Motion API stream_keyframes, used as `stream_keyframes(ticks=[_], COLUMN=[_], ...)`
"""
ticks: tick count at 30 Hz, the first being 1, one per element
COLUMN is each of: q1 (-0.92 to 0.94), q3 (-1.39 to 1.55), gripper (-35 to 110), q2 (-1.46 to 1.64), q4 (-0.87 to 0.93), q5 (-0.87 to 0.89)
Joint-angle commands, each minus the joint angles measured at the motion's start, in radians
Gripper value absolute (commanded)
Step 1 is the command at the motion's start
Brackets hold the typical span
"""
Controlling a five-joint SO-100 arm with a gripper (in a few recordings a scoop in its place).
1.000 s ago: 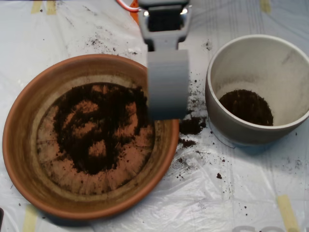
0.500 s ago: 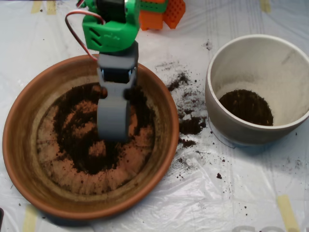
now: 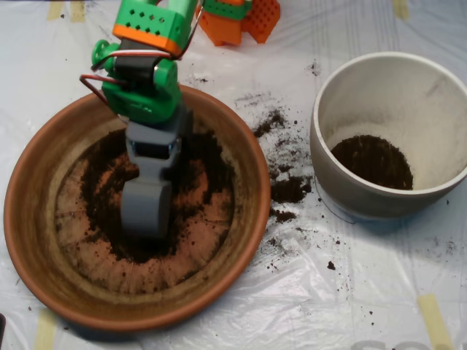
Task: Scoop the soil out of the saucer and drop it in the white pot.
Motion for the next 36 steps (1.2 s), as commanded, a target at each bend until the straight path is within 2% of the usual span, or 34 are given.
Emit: stream_keyframes(ticks=[1,14,19,23,26,34,36], q1=[0.025,0.006,0.0,0.017,0.023,-0.014,-0.023], q3=[-0.155,-0.48,-0.607,-0.612,-0.543,-0.069,0.018], gripper=[58,60,57,54,52,46,40], q2=[-0.017,-0.253,-0.368,-0.377,-0.322,0.025,0.072], q4=[0.044,0.221,0.322,0.322,0.285,0.029,-0.029], q5=[-0.014,-0.014,-0.028,-0.034,-0.046,-0.072,-0.075])
